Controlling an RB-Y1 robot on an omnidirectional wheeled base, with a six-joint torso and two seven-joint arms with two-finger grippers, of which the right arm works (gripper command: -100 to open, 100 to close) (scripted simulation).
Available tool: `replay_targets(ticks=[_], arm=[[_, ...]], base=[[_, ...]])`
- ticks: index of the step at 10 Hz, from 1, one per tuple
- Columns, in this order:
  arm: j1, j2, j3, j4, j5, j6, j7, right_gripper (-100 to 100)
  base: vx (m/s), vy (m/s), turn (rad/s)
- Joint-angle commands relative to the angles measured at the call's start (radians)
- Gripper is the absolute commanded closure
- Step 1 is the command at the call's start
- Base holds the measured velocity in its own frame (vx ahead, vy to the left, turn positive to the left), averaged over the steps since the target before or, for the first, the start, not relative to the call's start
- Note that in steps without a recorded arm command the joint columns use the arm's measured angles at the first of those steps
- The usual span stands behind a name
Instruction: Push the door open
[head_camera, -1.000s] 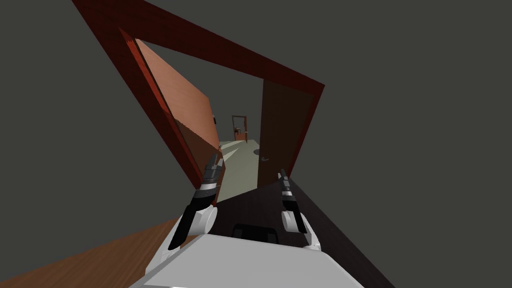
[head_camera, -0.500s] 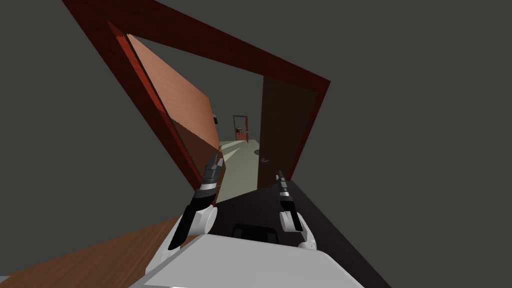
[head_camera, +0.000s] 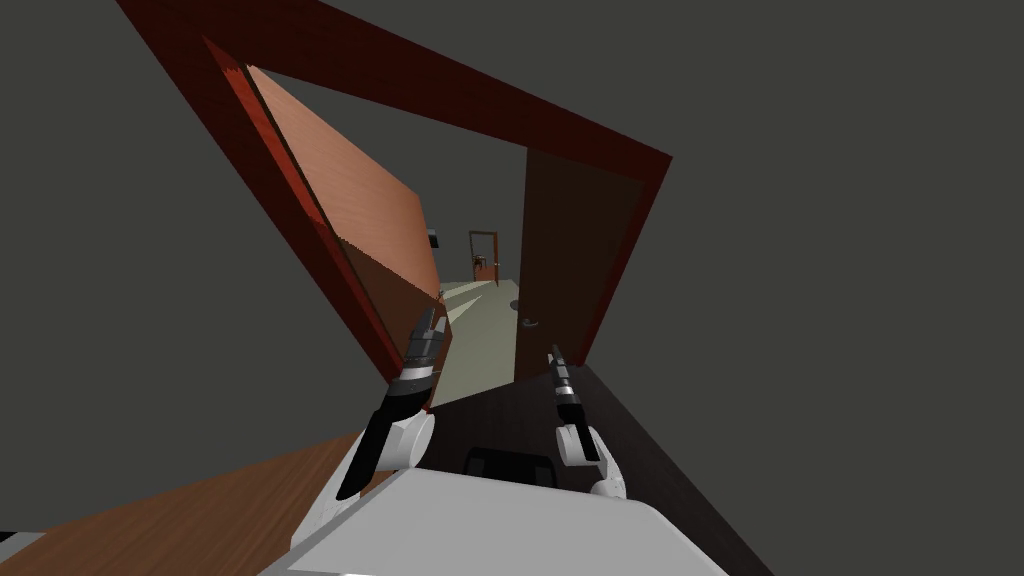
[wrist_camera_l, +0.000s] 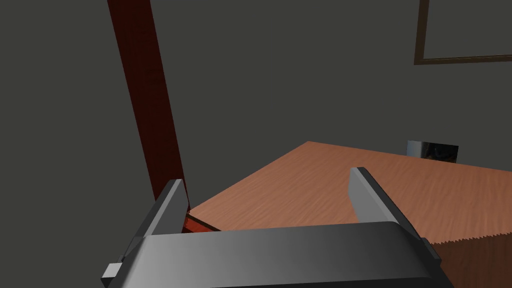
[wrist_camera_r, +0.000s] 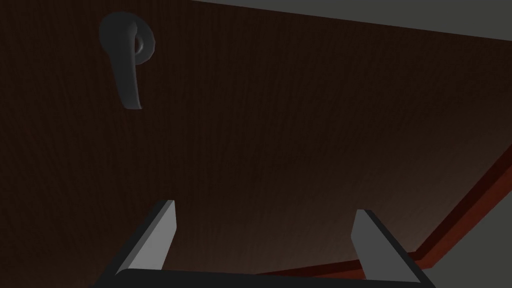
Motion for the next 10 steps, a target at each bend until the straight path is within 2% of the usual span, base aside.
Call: replay_targets(ticks=[1,3,4,5,6,10], arm=[[-0.014,-0.001,-0.001,0.034,0.001,-0.007,-0.003,-100],[-0.039,0.004,0.004,0.094,0.008,-0.021,-0.007,-100],[-0.039,0.004,0.004,0.104,0.008,-0.021,-0.007,-100],[-0.052,0.006,0.006,0.136,0.011,-0.028,-0.009,-100],[-0.052,0.006,0.006,0.139,0.011,-0.028,-0.009,-100],[-0.098,0.019,0.014,0.268,0.024,-0.054,-0.017,-100]], base=[[0.041,-0.042,0.027],[0.053,-0.041,0.054],[0.060,-0.042,0.030],[0.059,-0.045,0.034],[0.044,-0.029,0.029],[0.076,-0.058,0.063]])
